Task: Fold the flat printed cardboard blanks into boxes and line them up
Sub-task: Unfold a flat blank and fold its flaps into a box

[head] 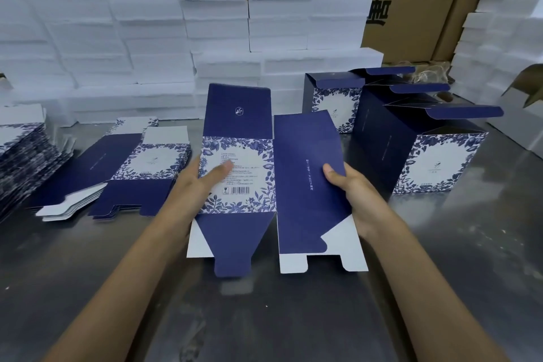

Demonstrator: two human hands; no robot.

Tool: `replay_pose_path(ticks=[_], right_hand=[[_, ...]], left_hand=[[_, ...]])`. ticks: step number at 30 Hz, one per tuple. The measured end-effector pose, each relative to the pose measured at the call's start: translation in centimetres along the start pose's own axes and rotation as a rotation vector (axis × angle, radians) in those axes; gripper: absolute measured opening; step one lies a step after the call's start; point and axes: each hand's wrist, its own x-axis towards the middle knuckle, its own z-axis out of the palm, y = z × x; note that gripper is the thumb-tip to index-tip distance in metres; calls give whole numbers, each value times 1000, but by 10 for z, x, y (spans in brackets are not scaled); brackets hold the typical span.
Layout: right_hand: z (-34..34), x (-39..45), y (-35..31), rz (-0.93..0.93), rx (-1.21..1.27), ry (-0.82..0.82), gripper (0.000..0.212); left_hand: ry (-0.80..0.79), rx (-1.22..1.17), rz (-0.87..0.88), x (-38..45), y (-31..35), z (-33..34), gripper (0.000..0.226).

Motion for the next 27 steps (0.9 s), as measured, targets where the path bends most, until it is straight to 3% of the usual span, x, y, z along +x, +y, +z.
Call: replay_pose_path(ticks=[2,6,10,14,16,22,27], right_hand=[[0,0,2,15,-21,-19,22],[5,-3,2,56,-30,-79,20],[10,-3,3,32,-40,74,29],[9,-2,4,-67,-36,156,26],[8,-2,2,-62,-31,152,26],[4,-4,5,29,-85,-1,28],[4,-3,3,-44,-112,139,26]], left_hand=[[133,39,-24,1,2,-1,11],[239,176,7,1,4,-5,29],[169,226,78,-1,4,1,28],[92,217,22,-2,3,5,30],[75,270,26,-1,0,5,33],[263,268,112,2,0,3,34],[80,326,11,3,-4,5,20]])
